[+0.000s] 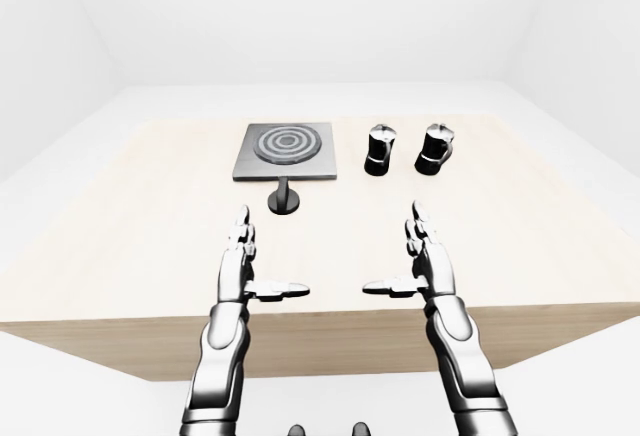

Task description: Turn off the stove.

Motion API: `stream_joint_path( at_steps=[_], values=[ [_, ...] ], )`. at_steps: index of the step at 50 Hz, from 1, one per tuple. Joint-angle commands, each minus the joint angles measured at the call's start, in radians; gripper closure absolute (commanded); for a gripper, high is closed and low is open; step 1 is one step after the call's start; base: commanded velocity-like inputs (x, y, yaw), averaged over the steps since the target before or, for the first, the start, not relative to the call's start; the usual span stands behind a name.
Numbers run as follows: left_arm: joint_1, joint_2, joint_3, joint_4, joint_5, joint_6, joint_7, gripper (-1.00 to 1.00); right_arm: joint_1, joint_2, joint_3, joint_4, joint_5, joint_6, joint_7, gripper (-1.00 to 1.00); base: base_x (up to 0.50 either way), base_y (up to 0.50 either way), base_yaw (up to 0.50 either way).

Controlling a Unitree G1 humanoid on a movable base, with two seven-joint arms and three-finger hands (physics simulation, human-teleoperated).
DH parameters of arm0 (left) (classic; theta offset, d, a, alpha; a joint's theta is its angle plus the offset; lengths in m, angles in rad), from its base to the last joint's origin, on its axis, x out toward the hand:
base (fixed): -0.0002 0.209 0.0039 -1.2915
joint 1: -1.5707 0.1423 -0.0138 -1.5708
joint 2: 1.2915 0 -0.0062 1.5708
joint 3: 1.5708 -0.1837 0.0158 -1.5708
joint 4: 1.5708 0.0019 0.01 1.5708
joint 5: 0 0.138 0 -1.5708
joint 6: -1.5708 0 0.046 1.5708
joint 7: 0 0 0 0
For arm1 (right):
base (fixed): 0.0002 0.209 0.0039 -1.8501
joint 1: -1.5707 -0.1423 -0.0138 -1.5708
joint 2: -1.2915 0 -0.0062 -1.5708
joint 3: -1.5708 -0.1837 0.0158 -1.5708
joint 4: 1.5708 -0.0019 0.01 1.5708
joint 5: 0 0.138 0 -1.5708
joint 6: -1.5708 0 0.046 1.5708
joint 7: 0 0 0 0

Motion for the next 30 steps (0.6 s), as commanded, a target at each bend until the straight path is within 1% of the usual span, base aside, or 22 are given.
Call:
stream_joint_path(
  at_steps=[1,2,4,5,7,11,12,13,15,16,17,18,20,26,28,29,30],
  values=[
    [-0.003,0.012,0.022,0.009,-0.012,-0.011,-0.028,-1.00,-0.003,-0.013,-0.025,0.008,0.008,-0.007,0.023,-1.00,0.00,0.00,0.00],
    [-0.004,0.012,0.022,0.011,-0.013,-0.012,-0.028,-1.00,-0.004,-0.013,-0.024,0.005,0.007,-0.003,0.022,-1.00,0.00,0.00,0.00],
    [-0.001,0.012,0.021,0.007,-0.013,-0.010,-0.029,-1.00,-0.003,-0.014,-0.025,0.011,0.007,-0.010,0.025,-1.00,0.00,0.00,0.00],
    [-0.002,0.011,0.021,0.013,-0.012,-0.018,-0.030,-1.00,-0.003,-0.014,-0.024,0.007,0.005,-0.006,0.025,-1.00,0.00,0.20,0.00],
    [-0.001,0.012,0.021,0.013,-0.012,-0.018,-0.030,-1.00,-0.002,-0.013,-0.020,-0.006,0.002,0.006,0.025,-1.00,0.00,0.31,0.00],
    [0.000,0.012,0.022,0.014,-0.012,-0.020,-0.032,-1.00,-0.002,-0.013,-0.022,0.004,0.004,-0.004,0.029,-1.00,0.00,0.46,0.00],
    [0.002,0.012,0.021,0.010,-0.013,-0.018,-0.032,-1.00,-0.002,-0.012,-0.021,0.002,0.003,-0.002,0.028,-1.00,0.00,0.46,0.00],
    [0.001,0.012,0.021,0.010,-0.013,-0.017,-0.032,-1.00,-0.002,-0.013,-0.022,0.005,0.004,-0.006,0.029,-1.00,0.00,0.46,0.00],
    [0.009,0.012,0.020,-0.010,-0.013,-0.006,-0.032,-1.00,-0.002,-0.014,-0.024,0.010,0.005,-0.012,0.032,-1.00,0.00,0.46,0.00],
    [0.007,0.011,0.020,-0.005,-0.012,-0.009,-0.032,-1.00,-0.002,-0.013,-0.023,0.009,0.005,-0.010,0.031,-1.00,0.00,0.47,0.00],
    [-0.001,0.011,0.022,0.021,-0.011,-0.027,-0.031,-1.00,-0.002,-0.013,-0.022,0.005,0.004,-0.008,0.031,-1.00,0.00,0.47,0.00],
    [0.001,0.011,0.021,0.014,-0.012,-0.022,-0.032,-1.00,-0.001,-0.013,-0.022,0.004,0.005,-0.007,0.031,-1.00,0.00,0.46,0.00],
    [0.001,0.011,0.021,0.016,-0.012,-0.025,-0.033,-1.00,-0.001,-0.013,-0.023,0.008,0.005,-0.010,0.031,-1.00,0.00,0.46,0.00],
    [0.004,0.011,0.021,0.010,-0.012,-0.021,-0.033,-1.00,-0.001,-0.012,-0.023,0.007,0.006,-0.009,0.029,-1.00,0.00,0.46,0.00],
    [0.003,0.011,0.022,0.010,-0.012,-0.021,-0.033,-1.00,-0.002,-0.012,-0.025,0.011,0.007,-0.012,0.029,-1.00,0.00,0.34,0.00],
    [0.005,0.012,0.021,0.003,-0.013,-0.015,-0.033,-1.00,-0.003,-0.012,-0.024,0.009,0.007,-0.008,0.028,-1.00,0.00,0.23,0.00],
    [0.005,0.011,0.021,0.004,-0.013,-0.016,-0.033,-1.00,-0.002,-0.012,-0.024,0.006,0.007,-0.006,0.028,-1.00,0.00,0.11,0.00]
  ],
)
